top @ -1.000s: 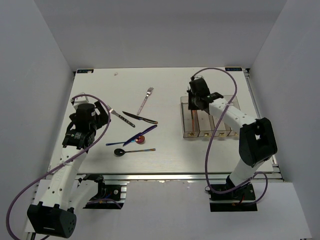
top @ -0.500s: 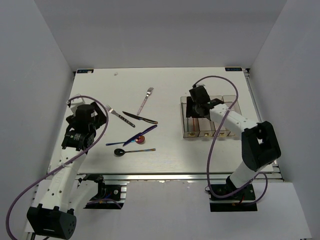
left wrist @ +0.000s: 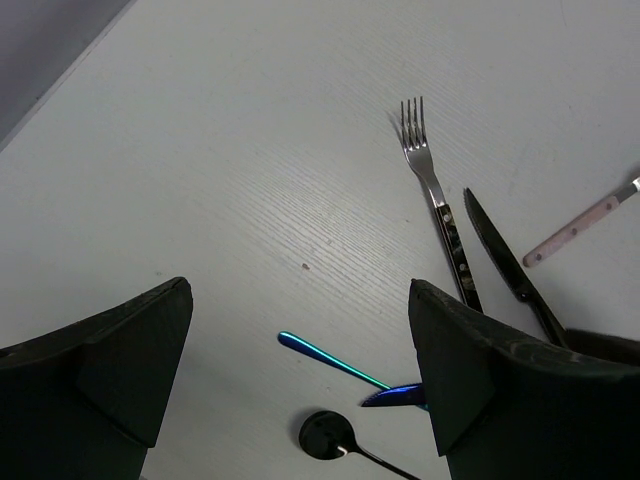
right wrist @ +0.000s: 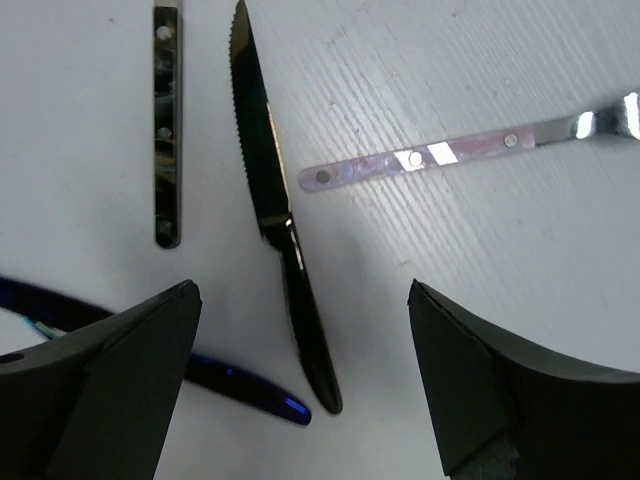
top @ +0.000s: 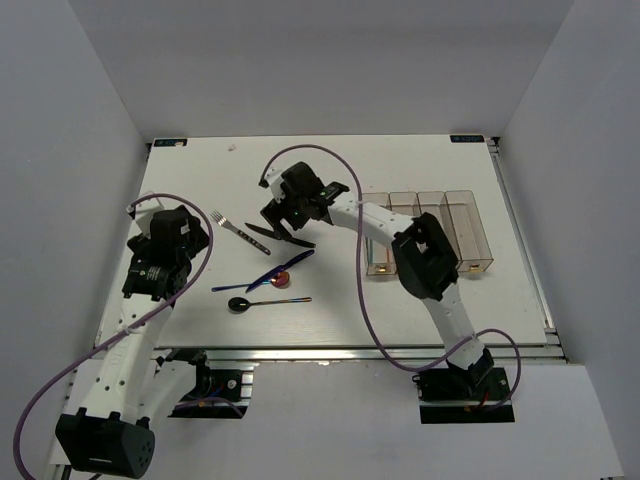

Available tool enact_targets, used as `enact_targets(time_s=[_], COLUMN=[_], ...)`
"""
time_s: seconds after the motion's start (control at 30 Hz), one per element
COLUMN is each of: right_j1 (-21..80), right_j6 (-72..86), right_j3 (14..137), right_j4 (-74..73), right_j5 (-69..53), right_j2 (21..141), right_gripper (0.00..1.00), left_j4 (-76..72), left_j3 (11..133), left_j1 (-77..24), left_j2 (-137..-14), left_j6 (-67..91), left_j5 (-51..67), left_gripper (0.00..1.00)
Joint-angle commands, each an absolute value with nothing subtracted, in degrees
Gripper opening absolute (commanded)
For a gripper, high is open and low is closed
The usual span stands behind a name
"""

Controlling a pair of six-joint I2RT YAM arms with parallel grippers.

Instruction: Sort the eating utensils into containers

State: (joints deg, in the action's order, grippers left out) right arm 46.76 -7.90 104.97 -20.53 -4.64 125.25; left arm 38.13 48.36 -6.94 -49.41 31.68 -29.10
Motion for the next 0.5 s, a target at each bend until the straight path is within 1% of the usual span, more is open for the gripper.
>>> enact_targets(time_s=[0.0, 0.03, 0.17, 0.23, 0.3, 0.37, 0.47], right_j1=[45.53, 45.79, 47.89, 48.08, 48.08, 47.99, 47.9], right_j6=[-14.76, -14.94, -18.1, -20.46, -21.27, -22.32, -22.67], right_j3=[113.1, 114.86, 115.49, 116.71, 120.48, 124.86, 127.96], right_j4=[-27.59, -27.86, -27.42, -29.61, -33.46, -36.29, -38.84], right_j5=[-6.41, -6.33, -1.15, -2.63, -4.83, -6.67, -6.07], right_j2=[129.45, 130.85, 132.8, 134.37, 135.87, 138.42, 140.97], right_gripper=[0.89, 0.89, 0.89, 0.89, 0.86, 0.8, 0.74], left_j4=[37.18, 37.0, 36.48, 36.3, 36.12, 36.04, 35.86], left_j3=[47.72, 47.72, 47.55, 47.46, 47.46, 47.46, 47.37], left_j1=[-6.68, -6.68, -6.68, -6.68, -6.68, -6.68, -6.68], left_j2=[-49.48, -49.48, -49.22, -49.13, -48.96, -48.78, -48.6], left_j6=[30.76, 30.67, 29.89, 29.8, 29.71, 29.53, 29.36], left_j5=[-26.99, -26.72, -24.97, -24.61, -24.09, -23.82, -23.38], left_gripper=[0.98, 0.98, 0.98, 0.98, 0.98, 0.98, 0.98])
